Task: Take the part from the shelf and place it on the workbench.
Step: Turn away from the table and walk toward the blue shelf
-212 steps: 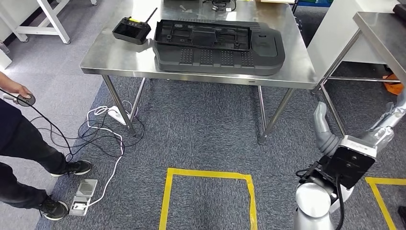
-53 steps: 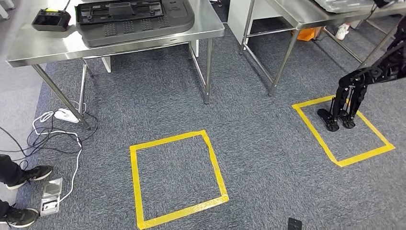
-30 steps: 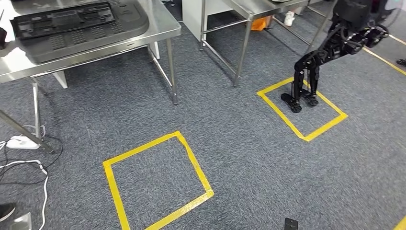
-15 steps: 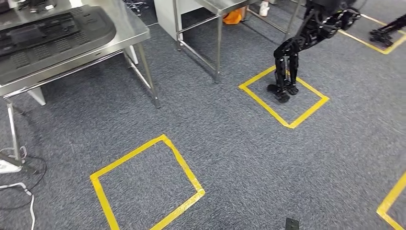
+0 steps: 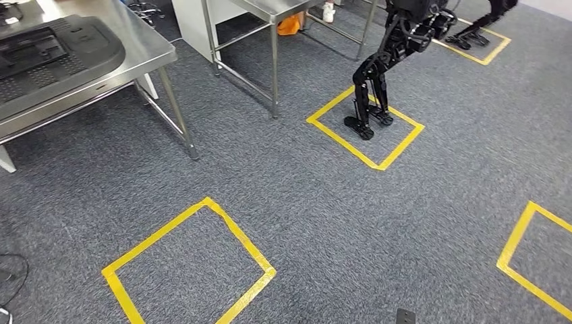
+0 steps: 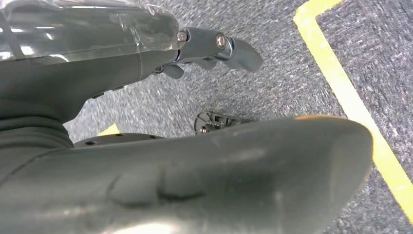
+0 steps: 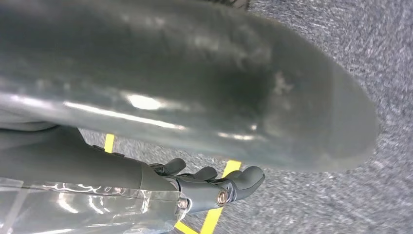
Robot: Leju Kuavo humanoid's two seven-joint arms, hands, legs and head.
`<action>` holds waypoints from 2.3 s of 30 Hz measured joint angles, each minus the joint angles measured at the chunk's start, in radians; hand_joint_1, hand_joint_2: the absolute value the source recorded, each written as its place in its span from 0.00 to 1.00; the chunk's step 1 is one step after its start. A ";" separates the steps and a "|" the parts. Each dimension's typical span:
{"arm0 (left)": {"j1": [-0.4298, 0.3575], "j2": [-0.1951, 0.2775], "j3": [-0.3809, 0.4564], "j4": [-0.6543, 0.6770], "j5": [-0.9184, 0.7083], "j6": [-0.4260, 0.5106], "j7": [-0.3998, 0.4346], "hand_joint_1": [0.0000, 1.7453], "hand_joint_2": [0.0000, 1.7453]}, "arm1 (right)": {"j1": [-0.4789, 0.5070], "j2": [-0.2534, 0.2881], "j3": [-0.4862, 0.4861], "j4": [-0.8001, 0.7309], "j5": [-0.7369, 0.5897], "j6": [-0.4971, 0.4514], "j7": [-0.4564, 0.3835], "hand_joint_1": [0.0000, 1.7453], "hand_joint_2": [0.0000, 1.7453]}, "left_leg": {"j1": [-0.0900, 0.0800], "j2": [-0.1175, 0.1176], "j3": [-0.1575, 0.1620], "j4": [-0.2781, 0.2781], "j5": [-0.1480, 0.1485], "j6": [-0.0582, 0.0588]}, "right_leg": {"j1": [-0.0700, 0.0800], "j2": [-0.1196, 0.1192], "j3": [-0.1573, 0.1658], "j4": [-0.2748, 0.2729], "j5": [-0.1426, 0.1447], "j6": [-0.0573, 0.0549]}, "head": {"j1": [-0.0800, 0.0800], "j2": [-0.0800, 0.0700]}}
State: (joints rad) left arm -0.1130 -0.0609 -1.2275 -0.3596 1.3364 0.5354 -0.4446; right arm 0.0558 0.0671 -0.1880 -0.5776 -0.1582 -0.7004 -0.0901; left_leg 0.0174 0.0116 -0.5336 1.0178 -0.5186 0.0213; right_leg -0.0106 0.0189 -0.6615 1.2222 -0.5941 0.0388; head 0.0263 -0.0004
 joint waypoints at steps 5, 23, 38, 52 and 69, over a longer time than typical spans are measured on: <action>0.001 0.000 -0.004 -0.004 -0.001 0.001 0.001 0.00 0.00 | 0.004 0.000 0.003 0.001 -0.008 0.000 0.000 0.00 0.00 | 0.001 0.049 0.013 0.000 -0.012 -0.006 | -0.007 -0.034 0.029 -0.061 0.072 0.004 | 0.016 0.000; 0.001 0.005 -0.006 -0.014 -0.006 0.002 0.004 0.00 0.00 | -0.001 -0.002 0.010 0.004 -0.006 0.000 0.005 0.00 0.00 | -0.001 -0.076 -0.017 0.027 0.000 -0.033 | 0.008 0.068 0.097 -0.194 0.103 -0.041 | -0.024 0.000; 0.001 0.005 -0.006 -0.016 0.001 0.001 0.006 0.00 0.00 | 0.001 -0.003 0.012 0.004 -0.004 0.000 0.008 0.00 0.00 | -0.007 0.058 0.020 -0.002 -0.018 -0.016 | 0.004 -0.061 0.085 -0.183 0.111 -0.014 | 0.018 0.000; 0.002 0.006 -0.006 -0.018 0.001 0.001 0.006 0.00 0.00 | 0.000 -0.005 0.012 0.005 -0.004 0.000 0.013 0.00 0.00 | -0.002 -0.043 -0.040 0.092 -0.024 -0.039 | 0.007 0.052 0.103 -0.203 0.108 -0.050 | -0.023 0.000; 0.001 0.006 -0.006 -0.020 -0.005 0.000 0.010 0.00 0.00 | -0.006 0.000 0.012 0.014 0.013 0.000 0.006 0.00 0.00 | -0.011 0.063 0.021 -0.002 -0.021 -0.014 | 0.010 -0.065 0.083 -0.185 0.114 -0.022 | 0.017 0.000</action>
State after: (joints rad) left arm -0.1118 -0.0549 -1.2337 -0.3800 1.3311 0.5352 -0.4346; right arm 0.0499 0.0675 -0.1759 -0.5635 -0.1456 -0.7004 -0.0844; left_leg 0.0061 0.0747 -0.5128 1.0155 -0.5396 0.0076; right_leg -0.0007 -0.0462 -0.5787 1.0372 -0.4805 0.0164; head 0.0430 -0.0004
